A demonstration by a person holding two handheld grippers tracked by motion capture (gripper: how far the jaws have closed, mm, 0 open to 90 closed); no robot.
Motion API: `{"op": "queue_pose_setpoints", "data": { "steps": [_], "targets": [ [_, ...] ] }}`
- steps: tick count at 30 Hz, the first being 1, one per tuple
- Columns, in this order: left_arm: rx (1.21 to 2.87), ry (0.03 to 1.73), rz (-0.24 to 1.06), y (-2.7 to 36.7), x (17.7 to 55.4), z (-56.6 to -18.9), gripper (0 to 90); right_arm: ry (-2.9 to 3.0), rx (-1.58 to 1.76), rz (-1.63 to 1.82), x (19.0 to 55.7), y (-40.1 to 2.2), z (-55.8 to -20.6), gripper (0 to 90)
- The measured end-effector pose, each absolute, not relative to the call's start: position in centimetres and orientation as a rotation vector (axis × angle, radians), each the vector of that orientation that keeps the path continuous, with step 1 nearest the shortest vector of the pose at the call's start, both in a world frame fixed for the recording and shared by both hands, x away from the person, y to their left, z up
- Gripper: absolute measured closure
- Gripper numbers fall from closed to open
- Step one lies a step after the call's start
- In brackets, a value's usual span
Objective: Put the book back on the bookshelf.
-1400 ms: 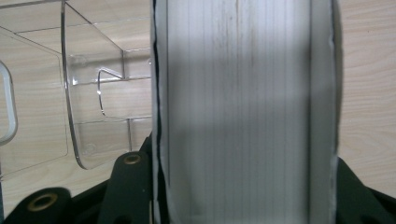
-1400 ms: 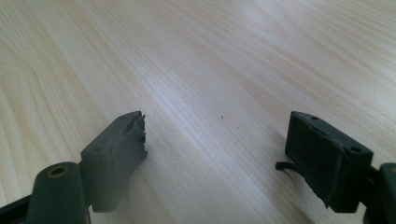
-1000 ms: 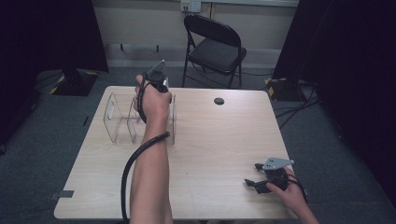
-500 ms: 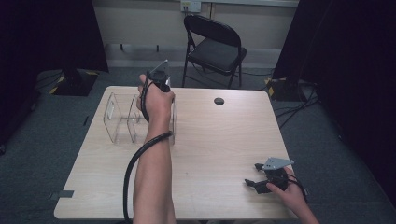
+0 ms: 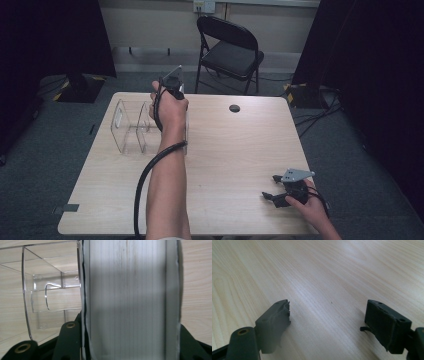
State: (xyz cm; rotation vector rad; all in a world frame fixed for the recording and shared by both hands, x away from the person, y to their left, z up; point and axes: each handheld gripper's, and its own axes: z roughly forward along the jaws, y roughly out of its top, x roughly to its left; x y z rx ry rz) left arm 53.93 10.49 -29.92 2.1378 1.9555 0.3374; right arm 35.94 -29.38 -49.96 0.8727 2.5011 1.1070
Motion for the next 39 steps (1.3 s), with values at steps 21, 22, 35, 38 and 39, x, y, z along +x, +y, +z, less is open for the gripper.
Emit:
{"op": "queue_pose_setpoints", "data": {
  "steps": [21, 22, 35, 38, 39],
  "targets": [
    [2.12, 1.972, 0.356, 10.2, 54.5, -30.7, 53.3, 2.503, 0.869, 1.109, 35.9, -29.4, -50.0, 19.3],
    [2.122, 1.97, 0.352, 10.2, 54.5, -30.8, 53.3, 2.503, 0.87, 1.109, 35.9, -29.4, -50.0, 19.3],
    [2.128, 1.967, 0.344, 10.2, 54.5, -31.3, 53.1, 2.505, 0.869, 1.104, 35.8, -29.3, -49.9, 19.3],
    [2.115, 1.971, 0.353, 10.2, 54.5, -31.4, 53.0, 2.506, 0.867, 1.106, 35.9, -29.3, -49.9, 19.3],
    [2.115, 1.972, 0.348, 10.2, 54.5, -31.4, 53.0, 2.506, 0.868, 1.106, 35.8, -29.3, -49.9, 19.3]
  ]
}}
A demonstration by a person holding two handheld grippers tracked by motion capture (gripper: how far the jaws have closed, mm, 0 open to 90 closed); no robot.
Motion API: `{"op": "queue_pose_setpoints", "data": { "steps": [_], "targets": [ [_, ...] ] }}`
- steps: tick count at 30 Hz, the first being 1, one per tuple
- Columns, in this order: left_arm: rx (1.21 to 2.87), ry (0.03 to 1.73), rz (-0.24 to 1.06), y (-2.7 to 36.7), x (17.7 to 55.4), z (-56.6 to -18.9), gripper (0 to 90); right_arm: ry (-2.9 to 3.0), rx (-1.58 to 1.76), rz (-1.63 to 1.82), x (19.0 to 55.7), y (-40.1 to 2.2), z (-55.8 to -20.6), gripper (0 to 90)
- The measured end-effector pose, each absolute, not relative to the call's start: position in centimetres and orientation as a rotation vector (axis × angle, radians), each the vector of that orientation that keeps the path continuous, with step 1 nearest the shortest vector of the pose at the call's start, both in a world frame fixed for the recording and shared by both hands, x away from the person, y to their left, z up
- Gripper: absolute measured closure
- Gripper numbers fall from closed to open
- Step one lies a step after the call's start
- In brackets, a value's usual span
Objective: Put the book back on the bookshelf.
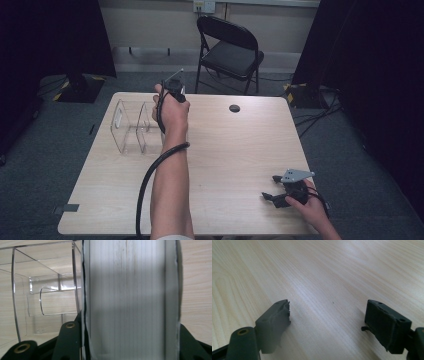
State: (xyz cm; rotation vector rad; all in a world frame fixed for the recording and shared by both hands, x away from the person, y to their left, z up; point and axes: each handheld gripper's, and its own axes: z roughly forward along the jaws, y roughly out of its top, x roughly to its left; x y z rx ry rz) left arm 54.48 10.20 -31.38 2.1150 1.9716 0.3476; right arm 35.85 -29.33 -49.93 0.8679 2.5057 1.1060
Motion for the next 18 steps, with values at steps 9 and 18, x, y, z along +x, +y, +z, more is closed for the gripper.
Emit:
{"op": "queue_pose_setpoints", "data": {
  "steps": [9, 18],
  "targets": [
    [2.124, 1.97, 0.334, 10.25, 54.59, -31.37, 52.5, 2.505, 0.869, 1.103, 35.82, -29.34, -49.92, 19.3],
    [2.118, 1.978, 0.323, 10.41, 54.63, -31.35, 52.0, 2.505, 0.868, 1.102, 35.82, -29.34, -49.92, 19.3]
  ]
}}
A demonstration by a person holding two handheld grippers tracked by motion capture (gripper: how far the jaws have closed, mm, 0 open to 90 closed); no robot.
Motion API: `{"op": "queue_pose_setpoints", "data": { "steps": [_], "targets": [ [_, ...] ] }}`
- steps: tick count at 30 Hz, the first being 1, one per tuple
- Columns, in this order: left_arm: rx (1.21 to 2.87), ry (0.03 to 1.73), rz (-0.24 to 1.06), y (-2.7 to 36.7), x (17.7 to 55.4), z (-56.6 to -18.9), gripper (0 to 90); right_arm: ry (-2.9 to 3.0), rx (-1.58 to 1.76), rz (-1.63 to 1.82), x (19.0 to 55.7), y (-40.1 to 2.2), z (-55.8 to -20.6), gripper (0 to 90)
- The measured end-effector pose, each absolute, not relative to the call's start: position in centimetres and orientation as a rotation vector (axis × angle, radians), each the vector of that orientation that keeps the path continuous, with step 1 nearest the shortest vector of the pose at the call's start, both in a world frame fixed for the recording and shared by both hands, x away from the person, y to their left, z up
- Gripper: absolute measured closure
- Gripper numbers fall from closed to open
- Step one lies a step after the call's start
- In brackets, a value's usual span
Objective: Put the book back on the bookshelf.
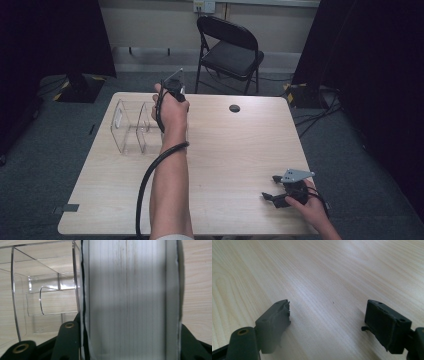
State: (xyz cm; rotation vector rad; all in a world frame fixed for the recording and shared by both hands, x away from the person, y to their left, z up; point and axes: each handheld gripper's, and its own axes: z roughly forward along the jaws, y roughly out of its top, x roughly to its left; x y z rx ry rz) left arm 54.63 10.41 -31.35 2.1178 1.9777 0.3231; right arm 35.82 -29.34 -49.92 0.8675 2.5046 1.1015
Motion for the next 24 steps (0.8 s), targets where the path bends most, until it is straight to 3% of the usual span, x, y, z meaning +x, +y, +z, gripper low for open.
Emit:
{"op": "queue_pose_setpoints", "data": {
  "steps": [24],
  "targets": [
    [2.123, 1.947, 0.283, 10.73, 54.41, -30.72, 46.6, 2.506, 0.869, 1.104, 35.82, -29.34, -49.92, 19.3]
  ]
}}
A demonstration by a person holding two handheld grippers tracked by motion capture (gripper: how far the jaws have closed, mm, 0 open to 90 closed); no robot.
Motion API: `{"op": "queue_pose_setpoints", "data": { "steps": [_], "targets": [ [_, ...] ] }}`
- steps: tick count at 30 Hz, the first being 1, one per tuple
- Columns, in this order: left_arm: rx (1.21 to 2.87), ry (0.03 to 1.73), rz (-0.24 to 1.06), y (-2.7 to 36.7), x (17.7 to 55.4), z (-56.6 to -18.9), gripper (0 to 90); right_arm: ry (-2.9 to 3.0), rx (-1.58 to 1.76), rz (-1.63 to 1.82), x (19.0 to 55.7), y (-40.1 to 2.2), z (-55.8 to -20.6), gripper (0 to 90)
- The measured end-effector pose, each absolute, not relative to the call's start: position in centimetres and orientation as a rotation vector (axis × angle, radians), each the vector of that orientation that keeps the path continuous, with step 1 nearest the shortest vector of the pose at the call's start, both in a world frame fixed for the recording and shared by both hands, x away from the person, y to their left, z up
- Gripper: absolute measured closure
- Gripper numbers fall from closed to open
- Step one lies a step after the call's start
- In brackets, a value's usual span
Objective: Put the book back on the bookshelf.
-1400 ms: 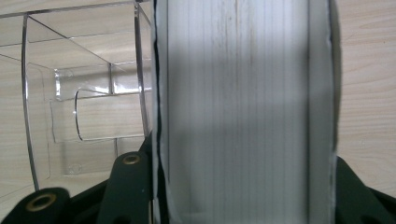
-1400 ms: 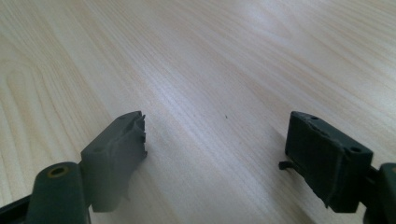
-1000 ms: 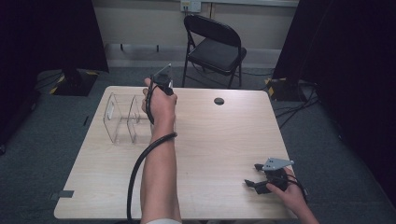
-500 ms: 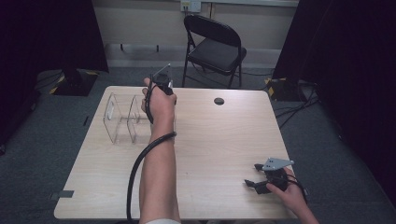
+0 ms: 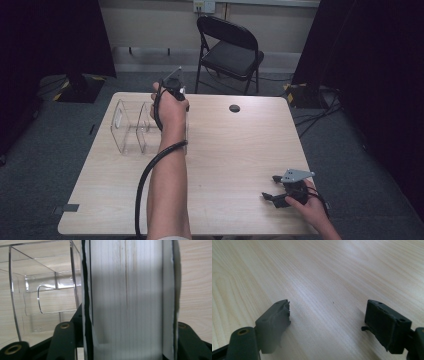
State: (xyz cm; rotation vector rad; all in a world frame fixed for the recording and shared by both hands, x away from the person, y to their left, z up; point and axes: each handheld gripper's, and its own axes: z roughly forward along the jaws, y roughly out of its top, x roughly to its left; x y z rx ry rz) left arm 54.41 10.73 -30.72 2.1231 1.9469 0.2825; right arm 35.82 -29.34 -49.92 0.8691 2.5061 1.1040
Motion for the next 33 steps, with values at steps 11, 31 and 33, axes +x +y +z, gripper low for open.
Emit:
{"op": "queue_pose_setpoints", "data": {
  "steps": [11, 31, 33],
  "targets": [
    [2.11, 1.929, 0.239, 11.4, 53.8, -30.5, 37.8, 2.508, 0.865, 1.106, 35.9, -29.3, -49.9, 19.2],
    [2.16, 1.848, 0.248, 12.0, 52.3, -29.5, 27.7, 2.507, 0.862, 1.106, 35.9, -29.3, -49.9, 19.2],
    [2.151, 1.847, 0.242, 12.1, 52.1, -29.4, 27.3, 2.507, 0.865, 1.106, 35.8, -29.3, -49.9, 19.2]
  ]
}}
